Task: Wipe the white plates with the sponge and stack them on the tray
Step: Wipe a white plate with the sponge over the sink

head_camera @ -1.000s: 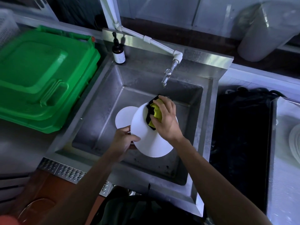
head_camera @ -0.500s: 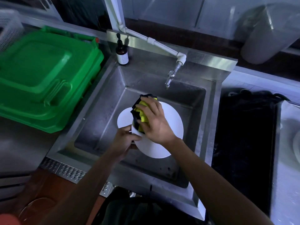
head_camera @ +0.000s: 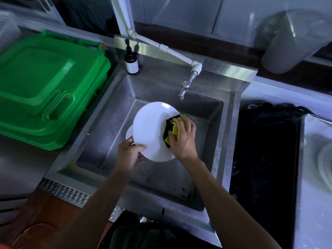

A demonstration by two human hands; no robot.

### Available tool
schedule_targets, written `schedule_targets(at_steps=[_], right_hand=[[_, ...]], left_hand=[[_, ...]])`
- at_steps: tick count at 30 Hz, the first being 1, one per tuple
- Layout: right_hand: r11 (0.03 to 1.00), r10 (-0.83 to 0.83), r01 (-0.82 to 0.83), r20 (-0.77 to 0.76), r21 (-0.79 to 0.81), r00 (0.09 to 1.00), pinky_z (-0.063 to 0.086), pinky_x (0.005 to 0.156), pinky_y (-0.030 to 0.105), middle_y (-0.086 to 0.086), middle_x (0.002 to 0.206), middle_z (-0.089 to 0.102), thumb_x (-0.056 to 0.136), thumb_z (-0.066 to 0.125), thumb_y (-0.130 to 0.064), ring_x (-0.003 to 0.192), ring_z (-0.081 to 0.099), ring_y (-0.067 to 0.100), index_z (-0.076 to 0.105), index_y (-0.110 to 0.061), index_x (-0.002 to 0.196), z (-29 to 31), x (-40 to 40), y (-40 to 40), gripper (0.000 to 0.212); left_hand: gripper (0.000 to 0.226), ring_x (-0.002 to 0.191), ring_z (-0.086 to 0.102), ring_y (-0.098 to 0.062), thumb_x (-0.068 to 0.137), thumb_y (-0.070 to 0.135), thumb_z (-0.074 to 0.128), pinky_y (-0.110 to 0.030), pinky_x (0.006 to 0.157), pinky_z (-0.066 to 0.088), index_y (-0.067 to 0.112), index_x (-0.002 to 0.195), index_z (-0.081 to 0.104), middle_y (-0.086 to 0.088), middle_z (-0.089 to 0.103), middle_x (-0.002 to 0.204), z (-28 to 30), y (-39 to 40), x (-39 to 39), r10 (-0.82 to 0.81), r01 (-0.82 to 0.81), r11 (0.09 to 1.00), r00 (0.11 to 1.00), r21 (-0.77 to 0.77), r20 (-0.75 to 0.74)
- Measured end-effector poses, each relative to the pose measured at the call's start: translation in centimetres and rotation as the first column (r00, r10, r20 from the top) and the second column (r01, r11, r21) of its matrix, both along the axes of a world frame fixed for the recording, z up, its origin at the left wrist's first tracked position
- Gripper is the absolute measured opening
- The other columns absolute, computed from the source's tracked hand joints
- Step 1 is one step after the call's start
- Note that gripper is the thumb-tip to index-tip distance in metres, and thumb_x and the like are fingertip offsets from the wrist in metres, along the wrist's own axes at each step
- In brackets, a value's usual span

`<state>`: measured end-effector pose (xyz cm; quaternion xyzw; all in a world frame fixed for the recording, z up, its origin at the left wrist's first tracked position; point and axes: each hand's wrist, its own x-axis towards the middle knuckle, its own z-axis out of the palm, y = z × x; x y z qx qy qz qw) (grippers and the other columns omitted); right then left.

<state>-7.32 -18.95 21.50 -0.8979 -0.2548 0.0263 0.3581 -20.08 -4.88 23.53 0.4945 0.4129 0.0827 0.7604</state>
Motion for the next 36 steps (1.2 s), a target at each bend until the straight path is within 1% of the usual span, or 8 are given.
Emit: schedule_targets(at_steps=[8, 11, 15, 19, 21, 29, 32, 36], right_hand=[[0.995, -0.011, 0.021, -0.101, 0.099, 0.995, 0.025, 0.119, 0.049, 0.015, 0.151, 0.039, 0.089, 0.064, -0.012, 0.138, 0.028, 0.031, 0.055, -0.005, 0.133, -0.2, -4.5, 0.5, 0.045], [0.988, 0.025, -0.005, -0.126, 0.152, 0.992, 0.026, 0.119, 0.047, 0.013, 0.151, 0.039, 0.09, 0.063, -0.018, 0.14, 0.029, 0.03, 0.054, -0.007, 0.134, 0.2, -6.1, 1.0, 0.046], [0.99, 0.026, -0.01, -0.112, 0.142, 0.993, 0.026, 0.12, 0.046, 0.01, 0.153, 0.039, 0.092, 0.063, -0.024, 0.143, 0.029, 0.029, 0.051, -0.009, 0.139, 0.4, -6.9, 0.9, 0.051], [0.981, -0.085, 0.123, -0.235, 0.151, 0.968, 0.023, 0.122, 0.044, 0.007, 0.158, 0.031, 0.088, 0.071, -0.026, 0.147, 0.022, 0.025, 0.042, -0.009, 0.146, 0.5, -6.3, 0.3, 0.067], [0.96, -0.149, 0.214, -0.322, 0.179, 0.935, 0.022, 0.123, 0.041, 0.006, 0.16, 0.027, 0.084, 0.077, -0.028, 0.149, 0.018, 0.021, 0.037, -0.01, 0.149, 0.6, -5.8, -0.1, 0.079], [0.943, -0.192, 0.285, -0.415, 0.173, 0.889, 0.03, 0.12, 0.04, 0.002, 0.155, 0.034, 0.078, 0.083, -0.033, 0.144, 0.03, 0.018, 0.033, -0.015, 0.151, 0.1, -2.8, -2.0, 0.091], [0.952, -0.172, 0.255, -0.394, 0.168, 0.903, 0.036, 0.116, 0.042, -0.001, 0.15, 0.04, 0.076, 0.084, -0.037, 0.139, 0.037, 0.017, 0.035, -0.019, 0.149, -0.1, -1.8, -2.3, 0.09], [0.956, -0.145, 0.233, -0.406, 0.176, 0.902, 0.045, 0.108, 0.042, -0.009, 0.136, 0.051, 0.071, 0.084, -0.043, 0.125, 0.049, 0.013, 0.042, -0.029, 0.14, -0.2, -0.3, -2.9, 0.082]], left_hand=[[0.047, 0.101, 0.067, -0.046, 0.071, -0.006, 0.066, -0.06, 0.087, 0.056, -0.001, 0.118, 0.068, -0.033, 0.066, 0.119, 0.6, -0.7, 0.9, 0.083, -0.082, 0.996, 0.996, -0.037, 0.021], [0.042, 0.096, 0.067, -0.045, 0.08, -0.016, 0.057, -0.05, 0.078, 0.057, -0.003, 0.118, 0.067, -0.032, 0.068, 0.115, 0.5, -0.7, 1.4, 0.111, -0.111, 0.993, 0.994, -0.029, -0.015], [0.036, 0.088, 0.066, -0.032, 0.088, -0.018, 0.052, -0.031, 0.06, 0.061, 0.002, 0.116, 0.061, -0.012, 0.073, 0.093, 0.3, -0.6, 1.3, 0.097, -0.098, 0.994, 0.995, -0.041, -0.029], [0.049, 0.1, 0.067, -0.041, 0.07, -0.009, 0.064, -0.056, 0.088, 0.055, -0.001, 0.119, 0.065, -0.028, 0.069, 0.114, 0.7, -0.8, 1.2, 0.121, -0.118, 0.99, 0.992, -0.074, 0.038], [0.055, 0.103, 0.067, -0.042, 0.066, -0.006, 0.064, -0.062, 0.088, 0.054, -0.001, 0.122, 0.065, -0.029, 0.067, 0.121, 0.7, -0.8, 1.1, 0.123, -0.119, 0.99, 0.991, -0.075, 0.044], [0.051, 0.102, 0.07, -0.036, 0.074, -0.009, 0.062, -0.053, 0.084, 0.06, 0.001, 0.123, 0.066, -0.019, 0.072, 0.115, 0.7, -0.6, 0.8, 0.085, -0.083, 0.996, 0.995, -0.043, 0.052], [0.042, 0.095, 0.073, -0.029, 0.081, -0.012, 0.061, -0.043, 0.072, 0.063, 0.002, 0.12, 0.067, -0.011, 0.075, 0.105, 1.0, -0.2, 0.7, 0.027, -0.027, 1.0, 0.998, 0.002, 0.049], [0.045, 0.08, 0.075, -0.014, 0.066, 0.005, 0.066, -0.032, 0.061, 0.061, 0.005, 0.111, 0.068, 0.002, 0.077, 0.088, 1.7, 0.5, 0.6, -0.071, 0.068, 0.994, 0.997, 0.09, 0.032]])
